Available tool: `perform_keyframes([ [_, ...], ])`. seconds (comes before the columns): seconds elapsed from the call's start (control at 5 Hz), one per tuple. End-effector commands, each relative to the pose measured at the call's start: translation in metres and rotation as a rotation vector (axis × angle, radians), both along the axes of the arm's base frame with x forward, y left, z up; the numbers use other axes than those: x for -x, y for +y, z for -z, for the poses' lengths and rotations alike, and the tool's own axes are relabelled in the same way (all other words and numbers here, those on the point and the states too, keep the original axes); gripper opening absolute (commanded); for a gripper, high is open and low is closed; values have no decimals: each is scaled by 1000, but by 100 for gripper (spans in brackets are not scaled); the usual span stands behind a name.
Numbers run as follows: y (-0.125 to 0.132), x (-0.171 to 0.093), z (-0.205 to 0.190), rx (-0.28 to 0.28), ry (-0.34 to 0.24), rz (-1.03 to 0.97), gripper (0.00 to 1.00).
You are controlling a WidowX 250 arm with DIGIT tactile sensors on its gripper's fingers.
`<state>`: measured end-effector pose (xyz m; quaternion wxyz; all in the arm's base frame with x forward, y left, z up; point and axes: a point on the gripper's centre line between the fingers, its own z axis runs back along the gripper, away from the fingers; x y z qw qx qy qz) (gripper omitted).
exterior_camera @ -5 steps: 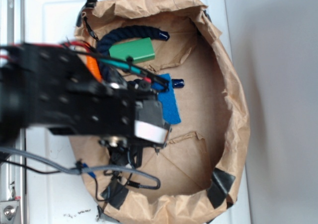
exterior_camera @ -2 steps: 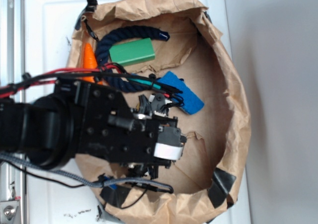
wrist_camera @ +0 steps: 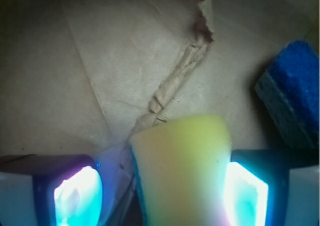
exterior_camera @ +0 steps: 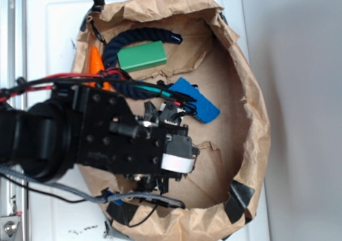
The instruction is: Grab the green sponge.
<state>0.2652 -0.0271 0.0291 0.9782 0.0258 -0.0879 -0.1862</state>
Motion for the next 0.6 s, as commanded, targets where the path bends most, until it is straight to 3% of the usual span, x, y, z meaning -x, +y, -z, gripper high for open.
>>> perform_keyframes([
  [0.0, -4, 0, -11, 8, -50, 8, 0],
  [0.4, -4, 3, -13, 7, -60, 17, 0],
])
